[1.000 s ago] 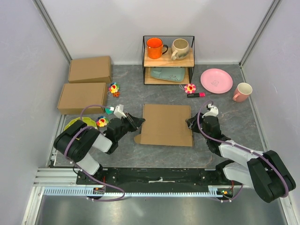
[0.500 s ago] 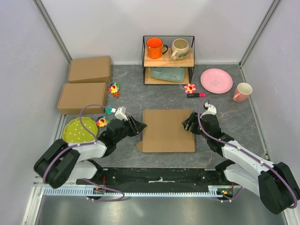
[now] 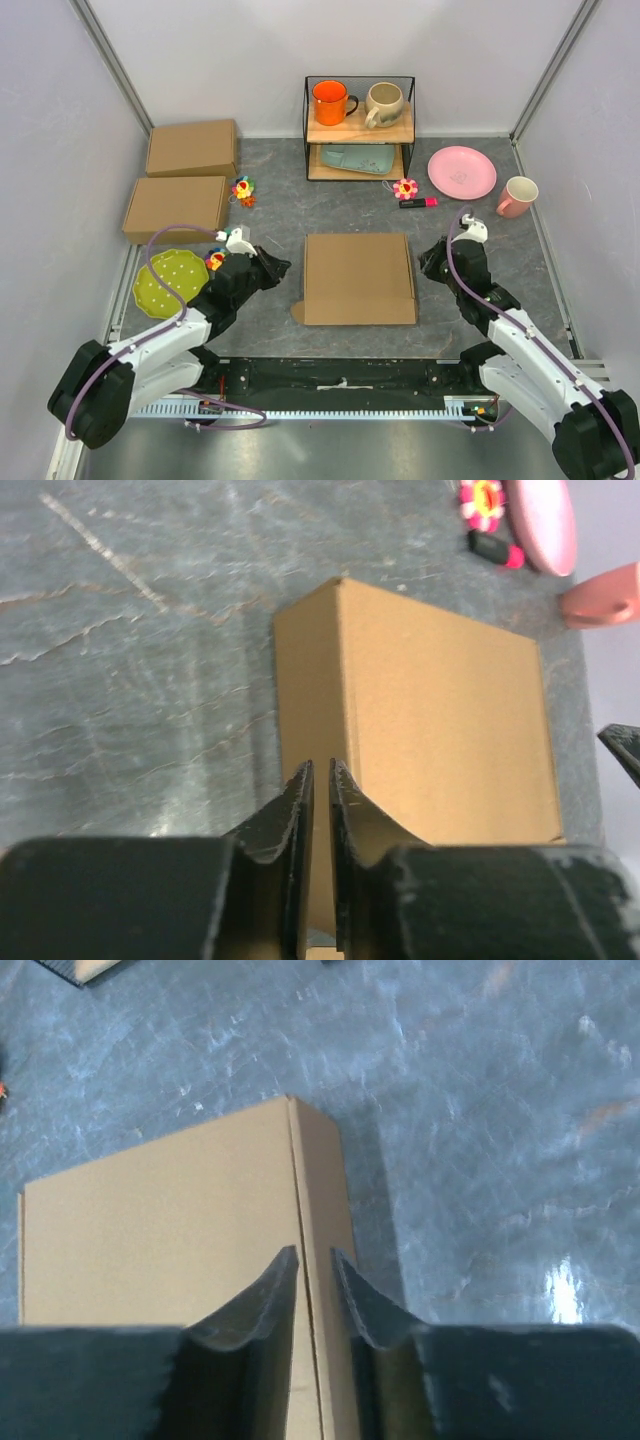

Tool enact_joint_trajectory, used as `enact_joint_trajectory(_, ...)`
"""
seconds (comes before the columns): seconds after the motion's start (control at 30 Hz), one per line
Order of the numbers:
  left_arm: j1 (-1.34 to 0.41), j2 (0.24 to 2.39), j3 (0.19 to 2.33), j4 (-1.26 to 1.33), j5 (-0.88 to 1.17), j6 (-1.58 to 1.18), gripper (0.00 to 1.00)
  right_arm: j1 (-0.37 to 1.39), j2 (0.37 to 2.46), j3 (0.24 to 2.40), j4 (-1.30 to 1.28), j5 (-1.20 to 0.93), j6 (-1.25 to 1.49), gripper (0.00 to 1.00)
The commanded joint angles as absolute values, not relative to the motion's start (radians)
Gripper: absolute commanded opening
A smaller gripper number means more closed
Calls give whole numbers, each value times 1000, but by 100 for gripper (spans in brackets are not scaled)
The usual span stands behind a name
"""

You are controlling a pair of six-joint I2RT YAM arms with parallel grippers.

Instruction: Fold the paper box

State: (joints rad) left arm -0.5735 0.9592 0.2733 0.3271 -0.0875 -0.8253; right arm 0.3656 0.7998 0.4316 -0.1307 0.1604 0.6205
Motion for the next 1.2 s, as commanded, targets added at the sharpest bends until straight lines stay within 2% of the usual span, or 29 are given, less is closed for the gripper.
enact_joint_trajectory(0.0, -569, 1037, 236, 304, -105, -847, 10, 360, 804, 349, -177, 184, 713, 15)
enact_joint_trajectory(0.07, -569, 1072, 219, 353, -84, -857, 3, 361, 807, 324, -157, 148, 730, 4)
enact_joint_trajectory(0.13, -569, 1086, 212, 394, -55, -859, 2, 361, 805, 295, -146, 132, 745, 0)
enact_joint_trajectory(0.87, -578, 1230, 198, 586, 51, -884, 2, 364, 749, 186, -23, 9, 753, 0)
enact_joint_trajectory(1.17, -612, 1204, 166, 635, 92, -930, 2, 373, 698, 178, -28, 2, 739, 1)
